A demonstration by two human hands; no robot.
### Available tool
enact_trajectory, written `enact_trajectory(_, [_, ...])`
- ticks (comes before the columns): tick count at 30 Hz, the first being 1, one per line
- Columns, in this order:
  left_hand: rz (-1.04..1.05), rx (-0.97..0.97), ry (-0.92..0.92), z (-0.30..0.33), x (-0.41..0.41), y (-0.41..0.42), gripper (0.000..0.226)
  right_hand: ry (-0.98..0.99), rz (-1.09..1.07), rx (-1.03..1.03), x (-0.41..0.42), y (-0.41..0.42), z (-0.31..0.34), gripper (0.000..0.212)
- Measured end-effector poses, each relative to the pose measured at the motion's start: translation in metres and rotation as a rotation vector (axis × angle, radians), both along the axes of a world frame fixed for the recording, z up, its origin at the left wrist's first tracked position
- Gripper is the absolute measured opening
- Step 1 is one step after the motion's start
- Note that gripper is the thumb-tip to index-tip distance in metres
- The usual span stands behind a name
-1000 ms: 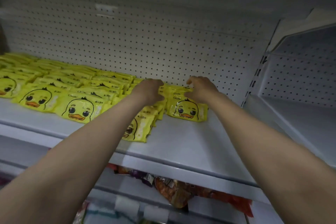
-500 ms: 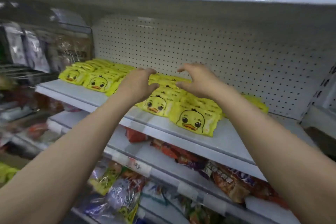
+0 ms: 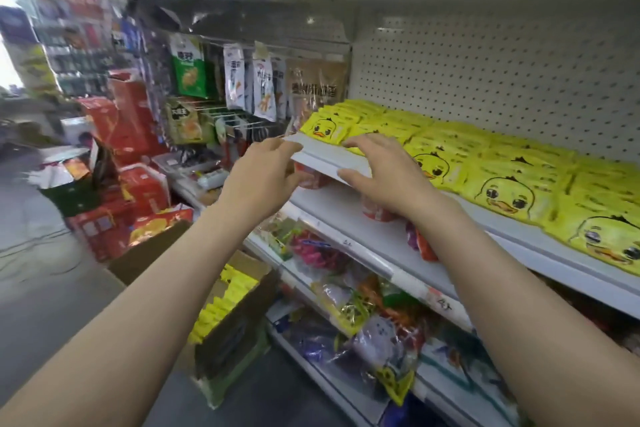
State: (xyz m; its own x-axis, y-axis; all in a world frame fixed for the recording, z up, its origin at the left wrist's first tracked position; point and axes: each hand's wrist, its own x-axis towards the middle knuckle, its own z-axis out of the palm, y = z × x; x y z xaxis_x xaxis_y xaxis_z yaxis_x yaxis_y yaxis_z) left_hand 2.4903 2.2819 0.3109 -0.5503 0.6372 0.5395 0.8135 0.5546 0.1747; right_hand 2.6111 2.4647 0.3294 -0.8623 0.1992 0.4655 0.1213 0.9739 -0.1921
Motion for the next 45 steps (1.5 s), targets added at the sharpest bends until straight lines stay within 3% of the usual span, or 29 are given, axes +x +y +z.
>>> enact_trajectory(13, [0.191,-0.055,-0.012,-0.047,-0.193,-0.102,0.051,-0.070,0.265,-0.045,-0.242,-0.089,-0.053,0.050])
enact_trajectory(23, [0.330,-0.192,-0.149,-0.083,-0.363,-0.135,0.052,-0.243,0.342,-0.098,-0.439,-0.115,-0.095,0.052])
enact_trajectory(33, [0.208,-0.350,-0.311,-0.206,-0.497,-0.136,0.044,-0.485,0.228,-0.225,-0.559,-0.120,-0.212,0.052])
enact_trajectory(45, [-0.047,-0.703,-0.705,-0.441,-0.649,-0.142,0.049,-0.935,-0.053,-0.493,-0.646,-0.148,-0.441,0.050])
